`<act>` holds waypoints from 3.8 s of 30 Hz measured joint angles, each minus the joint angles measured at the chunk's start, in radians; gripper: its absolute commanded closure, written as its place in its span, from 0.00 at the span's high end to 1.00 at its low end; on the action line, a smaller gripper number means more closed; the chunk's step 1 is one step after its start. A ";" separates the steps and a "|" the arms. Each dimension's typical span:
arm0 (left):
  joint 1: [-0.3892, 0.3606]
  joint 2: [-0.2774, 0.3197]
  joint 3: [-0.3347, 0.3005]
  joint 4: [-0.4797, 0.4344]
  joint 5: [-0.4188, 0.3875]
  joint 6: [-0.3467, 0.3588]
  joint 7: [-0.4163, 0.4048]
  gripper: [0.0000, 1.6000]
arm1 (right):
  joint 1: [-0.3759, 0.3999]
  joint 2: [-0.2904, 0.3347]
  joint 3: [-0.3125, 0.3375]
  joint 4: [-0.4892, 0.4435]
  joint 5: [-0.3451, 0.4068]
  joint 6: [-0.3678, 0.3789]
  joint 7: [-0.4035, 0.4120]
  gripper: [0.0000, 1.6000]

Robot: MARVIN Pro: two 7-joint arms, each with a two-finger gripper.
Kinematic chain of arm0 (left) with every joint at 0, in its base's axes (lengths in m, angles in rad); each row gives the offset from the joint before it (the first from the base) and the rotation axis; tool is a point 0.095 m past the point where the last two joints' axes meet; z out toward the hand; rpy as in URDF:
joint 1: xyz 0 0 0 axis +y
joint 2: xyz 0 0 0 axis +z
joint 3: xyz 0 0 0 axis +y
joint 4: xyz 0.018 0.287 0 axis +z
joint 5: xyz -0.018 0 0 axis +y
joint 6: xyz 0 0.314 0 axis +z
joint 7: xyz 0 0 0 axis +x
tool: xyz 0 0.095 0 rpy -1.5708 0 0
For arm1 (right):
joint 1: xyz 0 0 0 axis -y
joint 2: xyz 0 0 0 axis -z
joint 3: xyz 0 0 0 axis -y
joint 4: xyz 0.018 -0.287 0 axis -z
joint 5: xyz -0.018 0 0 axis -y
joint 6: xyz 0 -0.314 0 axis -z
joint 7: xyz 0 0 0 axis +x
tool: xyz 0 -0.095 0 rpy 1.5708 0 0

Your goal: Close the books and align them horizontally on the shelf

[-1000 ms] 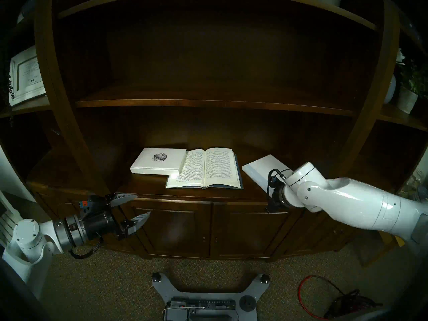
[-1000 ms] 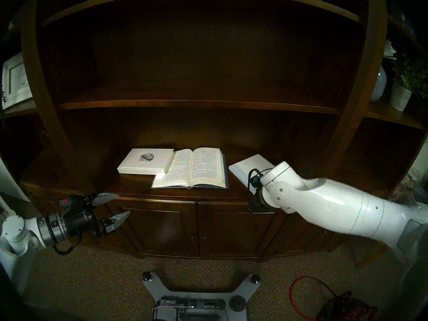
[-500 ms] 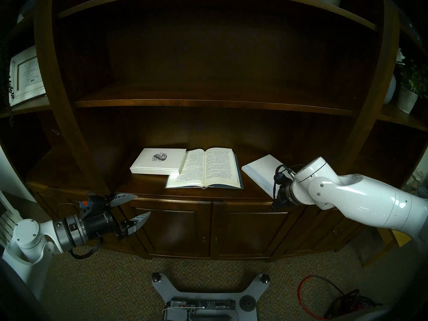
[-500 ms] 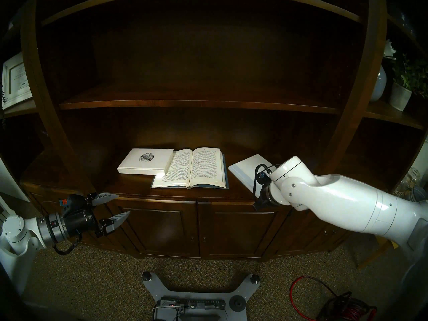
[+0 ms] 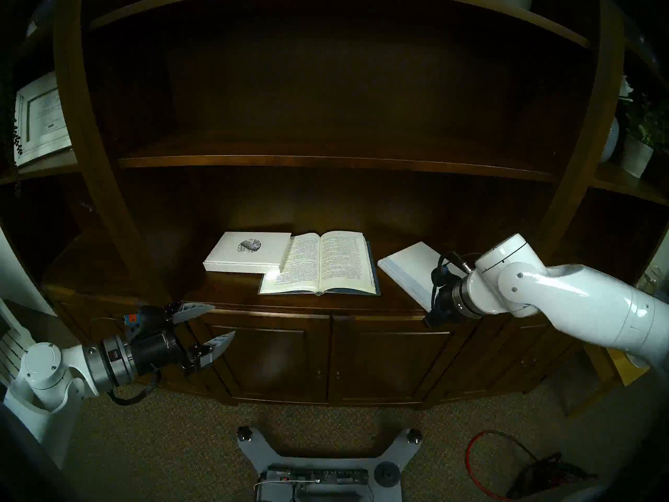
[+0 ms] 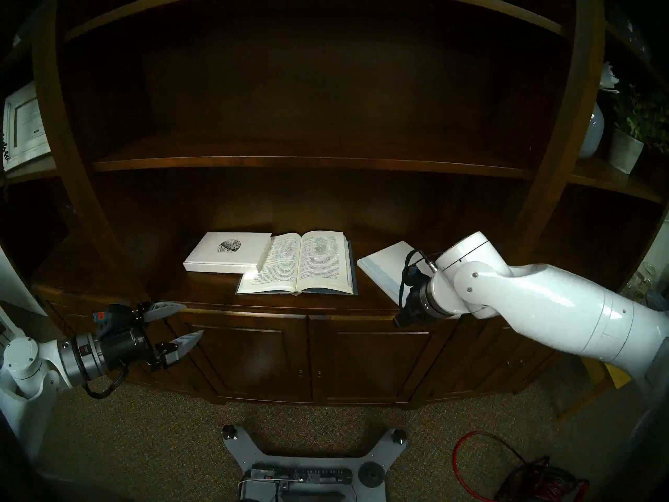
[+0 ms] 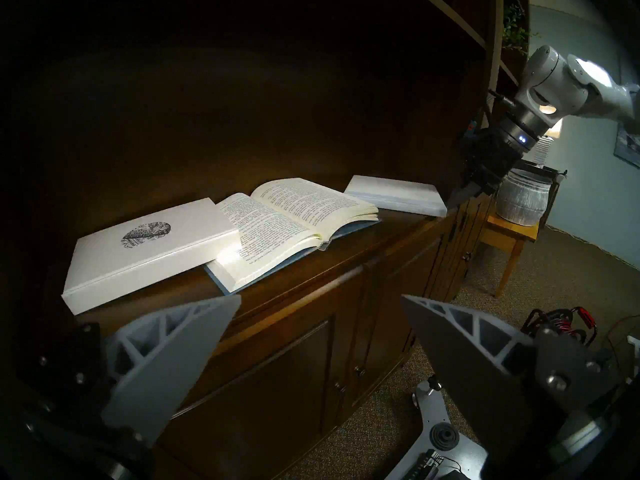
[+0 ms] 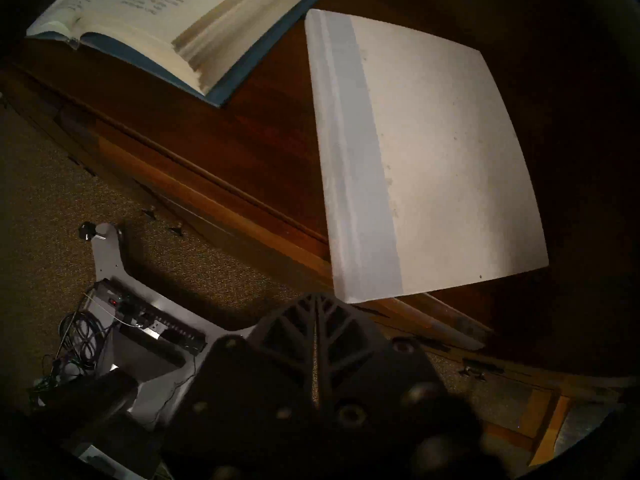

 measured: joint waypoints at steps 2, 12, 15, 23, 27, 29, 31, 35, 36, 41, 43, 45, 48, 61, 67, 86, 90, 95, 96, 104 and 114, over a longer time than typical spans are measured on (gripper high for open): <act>0.000 0.000 0.000 0.000 0.000 0.000 0.000 1.00 | 0.002 -0.006 0.000 0.017 -0.008 0.001 0.008 0.00; 0.000 0.000 0.000 0.000 0.000 0.000 0.000 1.00 | 0.014 -0.056 -0.006 0.112 -0.053 0.010 0.060 0.00; 0.000 0.000 0.000 0.000 0.000 0.000 0.000 1.00 | 0.020 -0.067 -0.005 0.130 -0.063 0.011 0.077 0.00; 0.000 0.000 0.000 0.000 0.000 0.000 0.000 1.00 | 0.031 -0.081 -0.005 0.147 -0.066 0.011 0.107 0.00; 0.000 0.000 0.000 0.000 0.000 0.000 0.000 1.00 | 0.032 -0.073 -0.003 0.112 -0.046 0.011 0.119 0.00; 0.000 0.000 0.000 0.000 0.000 0.000 0.000 1.00 | 0.032 -0.065 -0.003 0.089 -0.034 0.011 0.121 0.00; 0.000 0.000 0.000 0.000 0.000 0.000 0.000 1.00 | 0.032 -0.058 -0.003 0.070 -0.023 0.011 0.121 0.00; 0.000 0.000 0.000 0.000 0.000 0.000 0.000 1.00 | 0.031 -0.047 -0.004 0.054 -0.008 0.011 0.112 0.00; 0.000 0.000 0.000 0.000 0.000 0.000 0.000 1.00 | 0.031 -0.047 -0.006 0.057 -0.007 0.011 0.109 0.00; 0.000 0.000 0.000 0.000 0.000 0.000 0.000 1.00 | 0.031 -0.060 -0.024 0.128 -0.025 0.011 0.103 0.00; 0.000 0.000 0.000 0.000 0.000 0.000 0.000 1.00 | 0.031 -0.069 -0.030 0.158 -0.036 0.011 0.114 0.00; 0.000 0.000 0.000 0.000 0.000 0.000 0.000 1.00 | 0.032 -0.079 -0.034 0.179 -0.046 0.011 0.133 0.00; 0.000 0.000 0.000 0.000 0.000 0.000 0.000 1.00 | 0.033 -0.098 -0.044 0.209 -0.068 0.011 0.152 0.00; 0.000 0.000 0.000 0.000 0.000 0.000 0.000 1.00 | 0.051 -0.137 -0.080 0.232 -0.146 0.015 0.142 0.00; 0.000 0.000 0.000 0.000 0.000 0.000 0.000 1.00 | 0.058 -0.135 -0.090 0.229 -0.148 0.014 0.143 0.00; 0.000 0.000 0.000 0.000 0.000 0.000 0.000 1.00 | 0.076 -0.107 -0.101 0.215 -0.144 0.012 0.170 0.00; 0.000 0.000 0.000 0.000 0.000 0.000 0.000 1.00 | 0.086 -0.088 -0.090 0.190 -0.142 0.011 0.177 0.00; 0.000 0.000 0.000 0.000 0.000 0.000 0.000 1.00 | 0.101 -0.066 -0.077 0.168 -0.144 0.011 0.177 0.00; 0.000 0.000 0.000 0.000 0.000 0.000 0.000 1.00 | 0.104 -0.060 -0.074 0.165 -0.145 0.011 0.177 0.00; 0.000 0.000 0.000 0.000 0.000 0.000 0.000 1.00 | 0.113 -0.015 -0.056 0.128 -0.143 0.003 0.243 0.00; 0.000 0.000 0.000 0.000 0.000 0.000 0.000 1.00 | 0.118 0.033 -0.035 0.053 -0.139 -0.045 0.382 0.00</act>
